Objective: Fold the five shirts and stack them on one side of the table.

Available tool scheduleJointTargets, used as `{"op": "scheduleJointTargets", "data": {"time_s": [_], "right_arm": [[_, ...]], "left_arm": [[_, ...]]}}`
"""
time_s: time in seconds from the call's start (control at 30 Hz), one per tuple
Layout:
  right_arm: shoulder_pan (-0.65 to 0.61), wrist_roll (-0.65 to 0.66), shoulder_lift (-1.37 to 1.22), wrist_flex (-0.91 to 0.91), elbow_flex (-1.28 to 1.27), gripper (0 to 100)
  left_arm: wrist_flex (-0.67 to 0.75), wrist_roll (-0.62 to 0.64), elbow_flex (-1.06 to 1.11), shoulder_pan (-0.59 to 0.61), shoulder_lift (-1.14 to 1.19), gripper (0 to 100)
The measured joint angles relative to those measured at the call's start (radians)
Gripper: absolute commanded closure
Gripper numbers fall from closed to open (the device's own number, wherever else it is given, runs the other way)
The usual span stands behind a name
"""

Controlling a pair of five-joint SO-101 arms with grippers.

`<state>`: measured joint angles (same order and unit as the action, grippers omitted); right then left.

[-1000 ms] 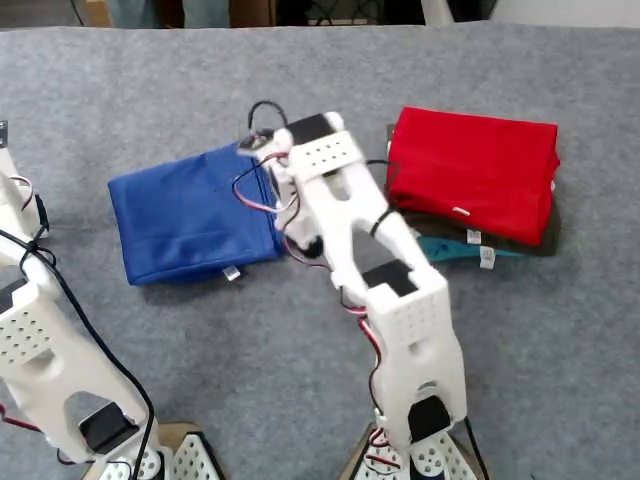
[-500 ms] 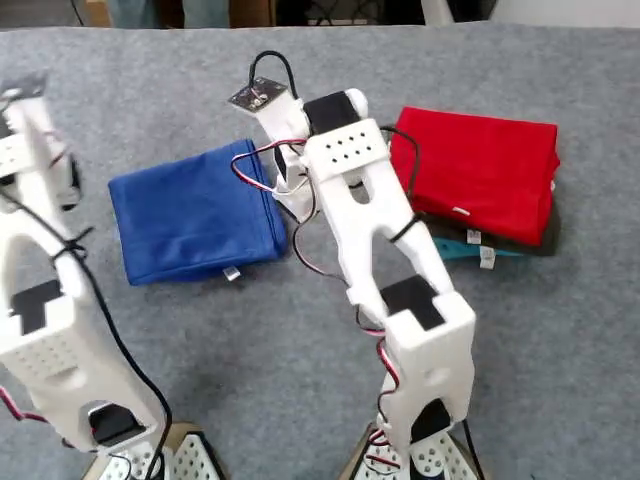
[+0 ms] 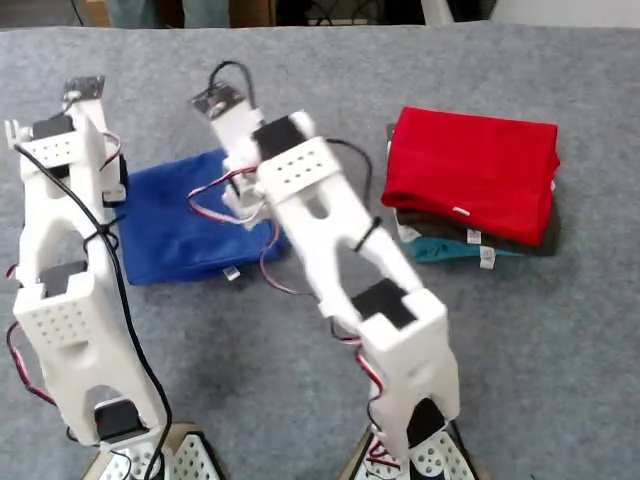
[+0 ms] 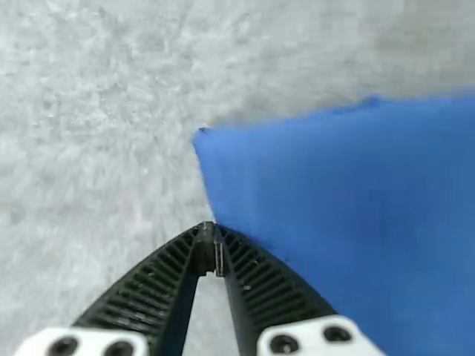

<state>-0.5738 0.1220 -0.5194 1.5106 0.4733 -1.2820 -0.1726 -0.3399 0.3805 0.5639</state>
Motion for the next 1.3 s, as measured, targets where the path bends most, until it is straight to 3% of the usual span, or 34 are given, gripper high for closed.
{"op": "scheduleJointTargets", "data": {"time_s": [0.13,0.47,0.7,0.87,1.1,1.3], "right_arm": [[0.000,0.000,-0.103,-0.005,-0.005,98.4],[0.044,0.000,-0.241,0.009,0.009,98.4],[0.063,0.002,-0.241,0.166,0.204,98.4],[0.086,0.002,-0.241,0.176,0.410,98.4],[0.086,0.002,-0.304,-0.101,0.568,98.4],[0.084,0.000,-0.489,-0.362,0.569,98.4]], "left_arm": [[0.071,0.005,-0.002,0.026,0.101,97],[0.080,0.005,-0.021,0.026,0.133,97],[0.074,0.006,-0.035,0.035,0.124,97],[0.008,0.003,-0.040,0.049,0.060,97],[-0.083,-0.041,0.069,0.051,-0.221,97],[0.041,-0.104,0.466,0.043,-0.500,97]]}}
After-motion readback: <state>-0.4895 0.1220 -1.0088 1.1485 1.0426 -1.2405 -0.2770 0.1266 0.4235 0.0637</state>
